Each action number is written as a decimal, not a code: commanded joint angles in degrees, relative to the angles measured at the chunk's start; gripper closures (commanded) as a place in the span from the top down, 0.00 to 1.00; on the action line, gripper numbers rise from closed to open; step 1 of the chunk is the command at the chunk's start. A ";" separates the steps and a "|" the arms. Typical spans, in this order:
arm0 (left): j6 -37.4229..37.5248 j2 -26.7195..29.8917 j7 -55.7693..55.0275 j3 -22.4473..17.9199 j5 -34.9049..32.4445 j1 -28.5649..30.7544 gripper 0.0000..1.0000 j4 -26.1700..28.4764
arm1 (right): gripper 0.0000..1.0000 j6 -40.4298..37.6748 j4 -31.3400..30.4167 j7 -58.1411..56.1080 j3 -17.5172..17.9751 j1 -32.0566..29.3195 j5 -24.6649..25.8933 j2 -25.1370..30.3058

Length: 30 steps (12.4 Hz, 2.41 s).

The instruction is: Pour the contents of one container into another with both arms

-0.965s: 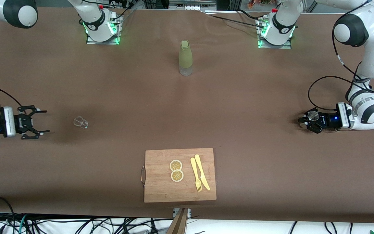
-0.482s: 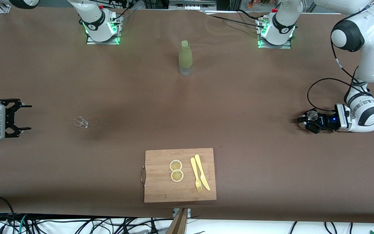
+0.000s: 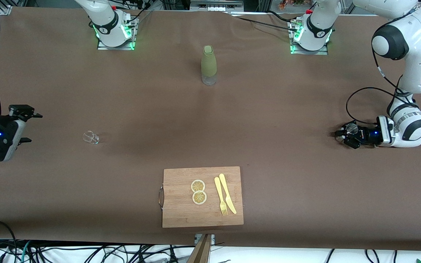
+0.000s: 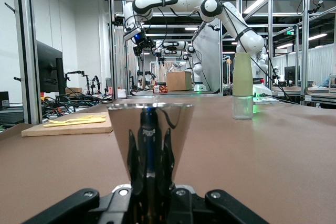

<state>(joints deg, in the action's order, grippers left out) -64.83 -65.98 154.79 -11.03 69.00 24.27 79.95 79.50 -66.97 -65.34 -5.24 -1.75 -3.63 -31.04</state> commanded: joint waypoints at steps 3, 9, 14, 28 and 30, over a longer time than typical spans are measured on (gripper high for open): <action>1.90 -1.43 1.92 -0.14 -0.80 0.78 0.00 -2.08 | 1.00 0.12 -5.52 16.53 0.05 5.43 3.54 4.76; 1.81 -1.87 1.92 -0.14 -0.80 0.95 0.45 -2.08 | 1.00 2.41 -7.29 37.00 0.14 9.13 5.39 5.20; 1.90 -1.78 1.83 -0.49 -0.97 0.95 1.00 -2.08 | 1.00 6.53 -8.26 58.96 0.40 10.44 4.60 5.11; 1.90 -4.42 1.48 -7.42 -2.11 1.30 1.00 -13.84 | 1.00 20.43 -34.09 72.45 -0.30 11.59 5.39 23.90; 1.64 -4.33 1.39 -9.88 -3.34 1.30 1.00 -15.69 | 1.00 19.99 -37.25 72.45 -0.39 11.59 5.39 27.68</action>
<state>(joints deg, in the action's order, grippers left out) -64.53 -68.61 154.80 -18.78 68.39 25.25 69.03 98.32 -98.37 6.62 -5.63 9.84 0.86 -8.97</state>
